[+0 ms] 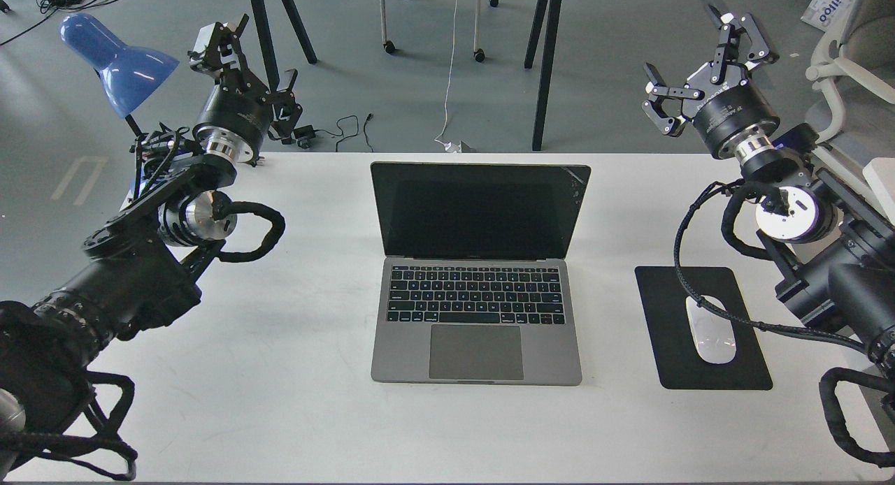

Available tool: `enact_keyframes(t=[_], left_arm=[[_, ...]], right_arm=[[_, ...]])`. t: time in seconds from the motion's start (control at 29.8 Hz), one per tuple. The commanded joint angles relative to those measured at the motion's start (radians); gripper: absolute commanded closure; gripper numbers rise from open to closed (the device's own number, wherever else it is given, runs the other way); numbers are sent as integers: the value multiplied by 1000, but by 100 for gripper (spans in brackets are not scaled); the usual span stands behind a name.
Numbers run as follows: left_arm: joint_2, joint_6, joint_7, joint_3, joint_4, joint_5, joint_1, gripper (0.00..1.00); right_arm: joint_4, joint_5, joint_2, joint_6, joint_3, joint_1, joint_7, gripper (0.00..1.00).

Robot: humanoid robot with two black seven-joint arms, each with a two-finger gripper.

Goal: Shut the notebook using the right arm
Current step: 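Raise the right gripper up off the mouse pad area, then swing the right gripper over toward the top of the laptop screen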

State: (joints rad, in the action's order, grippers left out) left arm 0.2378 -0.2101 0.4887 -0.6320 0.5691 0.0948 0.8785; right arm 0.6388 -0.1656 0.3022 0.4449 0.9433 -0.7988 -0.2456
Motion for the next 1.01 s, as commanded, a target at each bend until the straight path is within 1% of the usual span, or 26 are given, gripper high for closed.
enact_keyframes(t=[0.0, 0.3, 0.44, 0.6, 0.74, 0.87, 0.97], left_arm=[[-5, 9, 0, 0, 3, 8, -1, 0], [-17, 5, 0, 0, 9, 0, -3, 0], [-17, 3, 0, 0, 9, 2, -3, 0], [-17, 3, 0, 2, 9, 0, -3, 0], [-15, 2, 0, 0, 9, 2, -3, 0], [-17, 1, 0, 0, 9, 2, -3, 0], [-17, 1, 0, 0, 9, 2, -3, 0]], right_arm=[[2, 0, 0, 0, -3, 7, 0, 0], [10, -2, -5, -3, -15, 9, 2, 0], [9, -15, -8, -60, -69, -28, 8, 0], [-5, -20, -8, -147, -292, -172, 8, 0], [-5, -23, -12, -215, -426, -261, 12, 0], [-14, -25, -49, -304, -588, -353, 17, 0], [-66, -35, -95, -365, -719, -413, 19, 0]])
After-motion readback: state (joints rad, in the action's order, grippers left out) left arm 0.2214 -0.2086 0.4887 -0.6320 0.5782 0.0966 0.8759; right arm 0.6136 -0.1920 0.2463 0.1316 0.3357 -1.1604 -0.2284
